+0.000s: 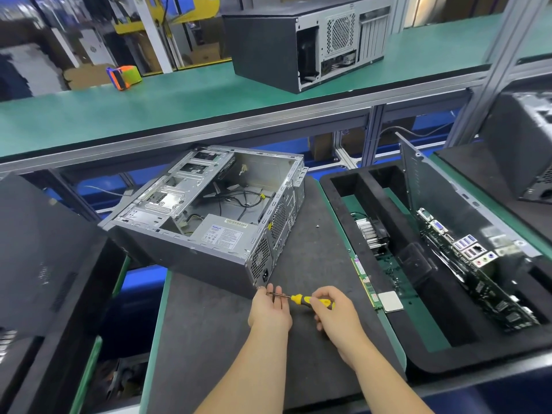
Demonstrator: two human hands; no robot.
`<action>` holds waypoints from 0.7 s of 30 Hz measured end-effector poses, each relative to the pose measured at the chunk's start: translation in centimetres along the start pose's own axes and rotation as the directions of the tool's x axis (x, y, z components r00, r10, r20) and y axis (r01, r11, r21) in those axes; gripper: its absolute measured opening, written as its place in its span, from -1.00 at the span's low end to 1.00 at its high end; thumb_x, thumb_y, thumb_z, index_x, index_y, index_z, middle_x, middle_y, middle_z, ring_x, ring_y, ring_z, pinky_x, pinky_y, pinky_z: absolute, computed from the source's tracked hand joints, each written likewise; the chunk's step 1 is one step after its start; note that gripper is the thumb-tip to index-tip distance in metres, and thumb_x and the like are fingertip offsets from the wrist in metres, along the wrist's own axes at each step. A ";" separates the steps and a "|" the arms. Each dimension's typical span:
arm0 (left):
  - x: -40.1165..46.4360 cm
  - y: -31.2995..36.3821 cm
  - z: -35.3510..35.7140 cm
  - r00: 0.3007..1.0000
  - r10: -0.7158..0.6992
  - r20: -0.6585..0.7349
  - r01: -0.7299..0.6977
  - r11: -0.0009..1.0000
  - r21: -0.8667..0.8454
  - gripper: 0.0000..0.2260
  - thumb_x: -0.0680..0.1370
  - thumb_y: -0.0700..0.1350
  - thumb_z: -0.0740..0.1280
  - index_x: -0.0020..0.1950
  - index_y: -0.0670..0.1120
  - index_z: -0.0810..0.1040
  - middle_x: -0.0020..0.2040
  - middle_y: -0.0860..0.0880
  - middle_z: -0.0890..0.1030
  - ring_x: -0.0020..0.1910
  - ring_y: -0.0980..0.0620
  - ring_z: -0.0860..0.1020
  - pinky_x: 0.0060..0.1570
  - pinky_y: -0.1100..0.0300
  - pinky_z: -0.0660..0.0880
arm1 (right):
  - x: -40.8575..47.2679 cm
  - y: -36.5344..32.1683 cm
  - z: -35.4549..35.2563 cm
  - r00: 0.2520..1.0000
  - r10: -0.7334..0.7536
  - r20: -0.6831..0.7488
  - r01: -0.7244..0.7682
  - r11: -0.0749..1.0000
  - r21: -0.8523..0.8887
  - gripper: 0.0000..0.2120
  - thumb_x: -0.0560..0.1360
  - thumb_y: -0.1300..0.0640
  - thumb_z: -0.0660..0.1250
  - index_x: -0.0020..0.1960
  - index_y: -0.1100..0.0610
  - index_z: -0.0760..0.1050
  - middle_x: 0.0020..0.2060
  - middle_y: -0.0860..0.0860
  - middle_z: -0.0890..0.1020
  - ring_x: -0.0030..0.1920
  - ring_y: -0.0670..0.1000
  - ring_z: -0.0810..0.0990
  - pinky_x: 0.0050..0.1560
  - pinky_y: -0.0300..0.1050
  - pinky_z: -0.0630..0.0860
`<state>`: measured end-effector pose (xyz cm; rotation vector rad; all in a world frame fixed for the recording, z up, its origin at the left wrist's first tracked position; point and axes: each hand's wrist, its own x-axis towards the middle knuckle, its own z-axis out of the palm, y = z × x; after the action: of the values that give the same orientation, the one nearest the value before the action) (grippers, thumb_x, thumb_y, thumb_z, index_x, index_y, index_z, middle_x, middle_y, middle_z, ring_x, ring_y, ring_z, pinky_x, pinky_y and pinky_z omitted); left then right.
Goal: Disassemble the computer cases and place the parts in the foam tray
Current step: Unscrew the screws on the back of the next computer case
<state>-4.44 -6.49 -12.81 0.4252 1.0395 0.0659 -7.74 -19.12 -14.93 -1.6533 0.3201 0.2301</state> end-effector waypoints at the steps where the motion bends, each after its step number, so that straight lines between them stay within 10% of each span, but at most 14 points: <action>1: 0.1 0.0 0.0 1.000 0.000 -0.001 0.000 1.000 0.003 -0.68 0.72 -0.13 0.21 0.44 -0.21 0.46 0.33 -0.06 0.58 0.25 -0.04 0.56 0.34 0.09 0.44 | -0.1 -0.2 -0.1 1.000 -0.018 0.004 0.018 1.000 0.019 -0.87 0.55 0.26 0.35 -0.02 0.04 0.53 -0.11 0.05 0.63 -0.34 -0.03 0.51 -0.38 -0.28 0.45; 5: 0.1 0.0 0.1 1.000 -0.007 0.003 0.007 1.000 0.002 -0.66 0.73 -0.11 0.19 0.46 -0.21 0.45 0.31 -0.06 0.57 0.21 -0.03 0.54 0.35 0.10 0.42 | -0.1 -0.2 0.1 0.999 -0.026 0.047 0.023 0.998 0.053 -0.80 0.52 0.31 0.38 0.03 0.04 0.52 0.03 0.02 0.59 -0.25 -0.01 0.58 -0.31 -0.26 0.52; 10: 0.4 -0.1 0.1 1.000 0.004 -0.006 -0.004 1.000 0.009 -0.66 0.73 -0.11 0.17 0.47 -0.21 0.41 0.44 -0.07 0.51 0.41 -0.06 0.49 0.32 0.12 0.40 | 0.2 -0.3 0.2 0.998 0.064 0.019 -0.060 0.983 -0.176 -0.74 0.65 -0.03 0.19 -0.10 0.10 0.49 -0.31 0.05 0.57 -0.43 0.01 0.50 -0.42 -0.10 0.47; 21: 0.7 -0.3 0.3 0.998 0.030 -0.053 -0.027 0.998 0.054 -0.89 0.69 -0.18 0.21 0.18 -0.18 0.46 0.34 -0.08 0.58 0.15 -0.06 0.56 0.27 0.12 0.47 | 0.3 0.2 -0.1 0.996 -0.084 0.018 0.085 0.996 -0.030 -0.79 0.51 0.36 0.35 -0.07 0.04 0.55 -0.02 0.02 0.61 -0.08 0.01 0.61 -0.29 -0.22 0.57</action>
<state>-3.91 -6.67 -13.37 0.4886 1.0906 0.0757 -7.57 -19.23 -15.19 -1.6903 0.2345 0.1856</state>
